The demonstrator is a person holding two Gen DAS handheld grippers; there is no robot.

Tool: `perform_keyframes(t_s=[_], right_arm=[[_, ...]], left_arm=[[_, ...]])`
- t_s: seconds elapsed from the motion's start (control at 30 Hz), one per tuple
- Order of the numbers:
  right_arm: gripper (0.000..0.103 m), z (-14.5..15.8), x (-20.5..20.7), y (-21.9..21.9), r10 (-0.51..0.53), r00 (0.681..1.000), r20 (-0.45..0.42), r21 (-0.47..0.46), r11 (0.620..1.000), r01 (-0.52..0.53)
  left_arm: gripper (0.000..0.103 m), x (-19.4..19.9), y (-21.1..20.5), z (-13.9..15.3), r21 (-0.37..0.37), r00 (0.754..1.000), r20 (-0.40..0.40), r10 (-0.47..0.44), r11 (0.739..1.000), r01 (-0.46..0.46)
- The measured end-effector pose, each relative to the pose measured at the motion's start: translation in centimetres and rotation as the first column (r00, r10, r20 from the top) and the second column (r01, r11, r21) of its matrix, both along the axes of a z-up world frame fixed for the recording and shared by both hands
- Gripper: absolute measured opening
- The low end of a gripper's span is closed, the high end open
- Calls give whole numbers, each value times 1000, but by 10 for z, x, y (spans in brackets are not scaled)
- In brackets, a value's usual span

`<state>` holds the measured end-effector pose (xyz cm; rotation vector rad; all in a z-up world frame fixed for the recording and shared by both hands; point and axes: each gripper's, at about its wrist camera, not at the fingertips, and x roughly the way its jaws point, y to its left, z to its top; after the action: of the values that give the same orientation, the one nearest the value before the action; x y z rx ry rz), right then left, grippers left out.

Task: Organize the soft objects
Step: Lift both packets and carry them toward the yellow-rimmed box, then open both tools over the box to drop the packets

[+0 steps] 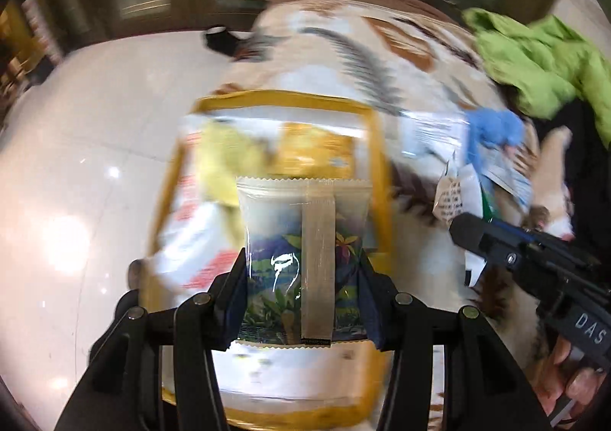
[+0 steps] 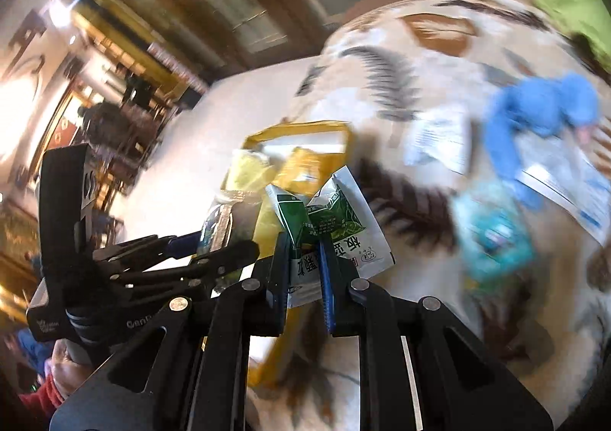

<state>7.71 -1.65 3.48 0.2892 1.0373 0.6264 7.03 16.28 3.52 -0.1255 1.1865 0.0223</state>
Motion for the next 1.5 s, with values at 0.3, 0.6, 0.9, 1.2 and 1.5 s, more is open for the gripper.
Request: perform_keyframes(t_s=[0.3, 0.6, 0.9, 1.2, 1.5], right_arm=[[14, -23, 35, 89, 113, 994, -4, -145, 983, -112], [29, -45, 44, 99, 125, 989, -84, -98, 986, -133], [29, -9, 19, 62, 100, 995, -21, 65, 993, -98], [29, -6, -9, -16, -10, 1000, -29, 56, 998, 11], [29, -13, -28, -100, -153, 988, -28, 2, 988, 153]], left_arm=[[52, -3, 43, -32, -2, 995, -42, 94, 996, -94], [68, -4, 56, -46, -14, 984, -79, 161, 987, -162], [74, -11, 47, -15, -36, 986, -4, 165, 986, -165], [74, -3, 0, -3, -6, 997, 32, 68, 998, -68], [74, 15, -51, -2, -19, 999, 30, -30, 999, 31]])
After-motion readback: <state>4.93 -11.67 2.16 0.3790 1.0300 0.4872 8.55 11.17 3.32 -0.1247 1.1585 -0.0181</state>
